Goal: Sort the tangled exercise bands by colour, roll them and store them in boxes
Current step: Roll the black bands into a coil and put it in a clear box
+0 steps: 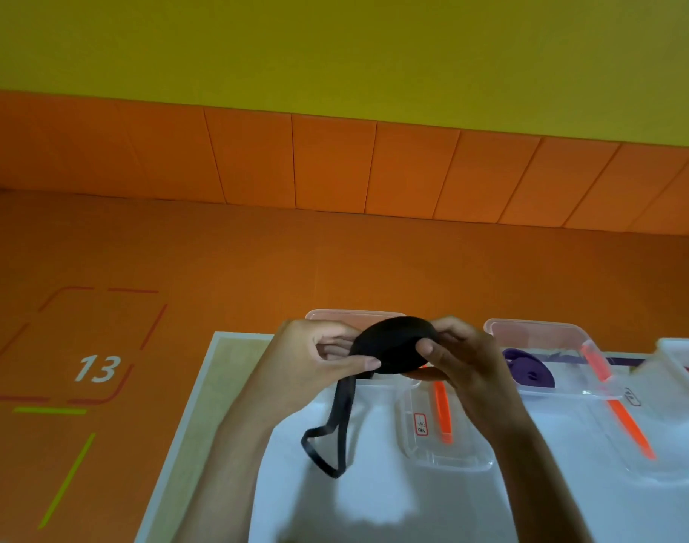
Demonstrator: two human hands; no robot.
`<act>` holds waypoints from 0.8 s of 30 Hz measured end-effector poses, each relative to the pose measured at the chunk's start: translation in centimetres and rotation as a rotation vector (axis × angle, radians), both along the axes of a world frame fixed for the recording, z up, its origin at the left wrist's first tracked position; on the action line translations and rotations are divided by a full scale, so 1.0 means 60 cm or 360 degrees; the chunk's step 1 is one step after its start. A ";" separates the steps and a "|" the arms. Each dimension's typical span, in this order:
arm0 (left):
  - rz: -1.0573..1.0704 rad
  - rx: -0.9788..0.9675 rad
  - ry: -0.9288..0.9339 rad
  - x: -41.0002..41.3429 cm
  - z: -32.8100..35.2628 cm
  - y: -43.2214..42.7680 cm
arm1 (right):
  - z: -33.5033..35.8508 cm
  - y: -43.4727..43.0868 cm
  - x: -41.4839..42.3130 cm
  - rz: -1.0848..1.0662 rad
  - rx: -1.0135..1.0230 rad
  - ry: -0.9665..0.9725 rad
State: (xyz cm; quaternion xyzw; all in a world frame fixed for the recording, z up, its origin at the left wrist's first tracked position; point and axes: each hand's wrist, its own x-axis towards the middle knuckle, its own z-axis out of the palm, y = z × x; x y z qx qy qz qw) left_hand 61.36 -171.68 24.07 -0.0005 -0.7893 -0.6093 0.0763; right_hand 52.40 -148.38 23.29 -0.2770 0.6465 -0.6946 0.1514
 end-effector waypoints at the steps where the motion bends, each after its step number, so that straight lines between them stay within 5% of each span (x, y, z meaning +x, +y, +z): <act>1: 0.0008 -0.0036 -0.0007 0.000 -0.001 -0.002 | 0.002 0.000 0.000 0.0022 0.0080 0.0061; 5: 0.0014 -0.0202 -0.0067 -0.001 -0.004 -0.002 | 0.023 -0.001 -0.005 -0.0011 0.0558 0.0517; 11: -0.0065 0.0189 -0.0019 0.000 0.000 0.007 | 0.007 0.007 -0.004 -0.0036 -0.0025 0.0053; 17: -0.0041 -0.0137 -0.0030 0.004 0.001 -0.002 | 0.005 0.010 -0.009 0.0100 0.0518 0.0275; 24: -0.0032 0.0033 0.0037 0.003 0.002 0.007 | 0.002 0.002 0.002 -0.0016 0.0007 -0.0106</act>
